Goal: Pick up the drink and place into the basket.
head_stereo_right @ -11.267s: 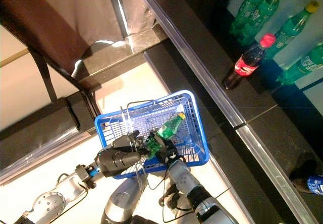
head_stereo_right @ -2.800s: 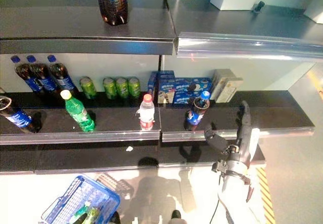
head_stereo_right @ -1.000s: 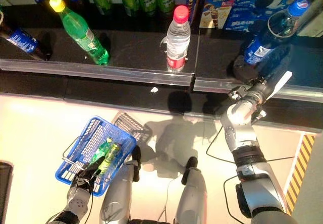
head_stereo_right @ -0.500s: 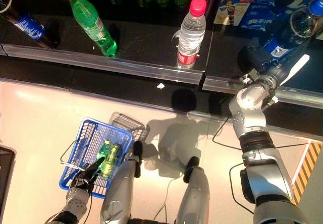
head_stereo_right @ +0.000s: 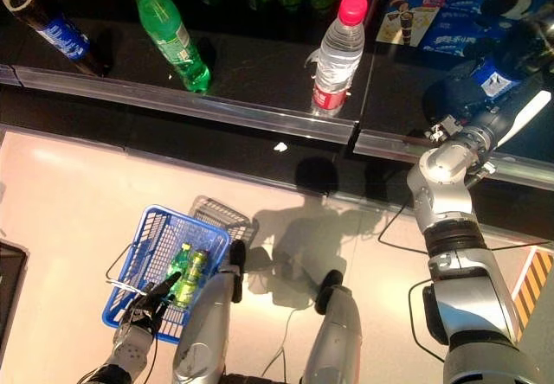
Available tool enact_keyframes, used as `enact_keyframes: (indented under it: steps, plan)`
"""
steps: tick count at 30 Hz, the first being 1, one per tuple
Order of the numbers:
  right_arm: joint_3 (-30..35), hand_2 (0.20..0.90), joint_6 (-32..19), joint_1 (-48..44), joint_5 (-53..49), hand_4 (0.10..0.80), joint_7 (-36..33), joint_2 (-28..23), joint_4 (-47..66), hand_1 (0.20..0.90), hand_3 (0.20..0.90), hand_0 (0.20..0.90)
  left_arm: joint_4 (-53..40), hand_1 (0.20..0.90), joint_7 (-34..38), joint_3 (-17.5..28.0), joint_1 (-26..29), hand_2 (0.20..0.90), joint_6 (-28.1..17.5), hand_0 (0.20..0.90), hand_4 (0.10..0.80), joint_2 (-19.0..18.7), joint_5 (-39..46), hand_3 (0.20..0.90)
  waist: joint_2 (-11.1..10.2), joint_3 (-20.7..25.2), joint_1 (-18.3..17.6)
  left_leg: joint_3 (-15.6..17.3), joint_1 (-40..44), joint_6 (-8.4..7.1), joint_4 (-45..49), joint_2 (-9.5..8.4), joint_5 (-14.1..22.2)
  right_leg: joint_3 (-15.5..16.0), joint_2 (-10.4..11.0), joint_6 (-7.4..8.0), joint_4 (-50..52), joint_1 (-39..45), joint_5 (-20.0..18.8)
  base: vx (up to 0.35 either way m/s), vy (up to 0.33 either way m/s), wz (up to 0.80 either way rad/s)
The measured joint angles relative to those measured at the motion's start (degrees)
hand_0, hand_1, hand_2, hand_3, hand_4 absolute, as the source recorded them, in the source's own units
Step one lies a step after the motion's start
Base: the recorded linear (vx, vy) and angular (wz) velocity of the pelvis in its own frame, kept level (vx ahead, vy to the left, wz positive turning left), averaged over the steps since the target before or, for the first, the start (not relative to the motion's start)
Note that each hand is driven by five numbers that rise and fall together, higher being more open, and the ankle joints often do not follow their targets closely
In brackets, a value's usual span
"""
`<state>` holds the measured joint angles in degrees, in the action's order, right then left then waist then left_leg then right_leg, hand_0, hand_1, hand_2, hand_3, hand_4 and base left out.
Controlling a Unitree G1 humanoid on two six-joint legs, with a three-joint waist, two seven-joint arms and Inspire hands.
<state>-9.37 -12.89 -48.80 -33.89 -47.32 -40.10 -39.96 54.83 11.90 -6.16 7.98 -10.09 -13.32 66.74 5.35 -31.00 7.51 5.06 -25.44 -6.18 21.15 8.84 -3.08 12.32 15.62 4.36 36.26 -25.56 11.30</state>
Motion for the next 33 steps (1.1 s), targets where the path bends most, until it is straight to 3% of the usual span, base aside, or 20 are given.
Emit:
enact_keyframes:
  steps: [10,20,25,26,33]
  plan:
    - [1.2,0.3,0.03,4.56,0.24,0.1,-0.03,-0.03,4.3,0.3,0.2,0.3,-0.08,0.3,-0.18,0.35,-0.21,0.3,0.0,0.3,0.1,0.06,0.08,0.2,-0.1,-0.07,-0.18,0.04,0.87,-0.01,0.26,0.03,-0.02,-0.04,-0.04,-0.08,0.23,0.81,0.05,-0.03,0.011,0.0]
    - [4.11,0.3,0.85,22.86,7.78,0.1,3.65,2.11,27.59,0.3,0.2,0.3,-2.1,0.3,-0.6,5.11,-5.08,0.3,-0.12,0.3,0.1,2.05,0.49,0.2,-0.35,-0.09,-3.69,1.41,8.0,-0.4,-2.99,0.75,0.38,-0.19,-0.69,-0.1,-1.5,7.17,0.34,-0.001,0.031,-0.02]
    - [4.6,0.3,0.98,31.61,9.56,0.1,10.31,4.39,38.17,0.3,0.2,0.3,-5.86,0.3,-1.65,8.1,-8.67,0.3,-0.75,0.3,0.1,4.45,1.25,0.2,-0.38,-0.01,-4.84,2.23,11.79,-0.29,-5.53,1.46,0.06,-0.24,-1.51,-0.56,-2.11,9.64,1.2,0.009,0.012,-0.07]
    - [4.5,0.3,1.17,32.06,9.8,0.1,12.11,4.45,38.79,0.3,0.2,0.3,-6.38,0.3,-1.94,8.1,-8.83,0.3,-1.11,0.3,0.1,4.53,1.25,0.2,-0.34,0.02,-4.84,2.24,12.28,-1.24,-6.14,1.79,-0.57,-0.17,-1.81,-0.75,-2.1,9.78,1.35,-0.015,0.007,-0.03]
    - [3.07,0.3,2.66,36.35,5.71,0.1,28.16,6.54,47.35,0.3,0.2,0.3,-11.89,0.3,-2.34,8.15,-11.35,0.3,-2.79,0.3,0.1,4.57,1.24,0.2,-0.28,0.21,-4.59,2.25,16.76,-2.61,-11.54,2.58,-3.06,0.54,-3.24,-0.63,-4.74,13.03,1.38,-0.009,0.006,0.01]
